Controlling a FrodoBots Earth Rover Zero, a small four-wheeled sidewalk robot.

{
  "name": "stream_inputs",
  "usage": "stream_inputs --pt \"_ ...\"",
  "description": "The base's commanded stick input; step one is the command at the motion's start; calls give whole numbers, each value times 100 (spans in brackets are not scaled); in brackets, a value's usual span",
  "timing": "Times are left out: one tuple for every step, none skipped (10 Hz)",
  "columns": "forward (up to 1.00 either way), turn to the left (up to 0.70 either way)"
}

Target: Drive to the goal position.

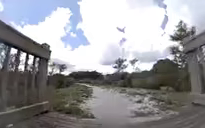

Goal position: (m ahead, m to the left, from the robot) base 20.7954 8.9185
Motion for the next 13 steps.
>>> stream_inputs --pt "70 0" --pt "70 0" --pt "70 0" --pt "70 0" --pt "70 0" --pt "70 0" --pt "70 0" --pt "70 0" --pt "70 0" --pt "70 0" --pt "70 0" --pt "70 0" --pt "70 0"
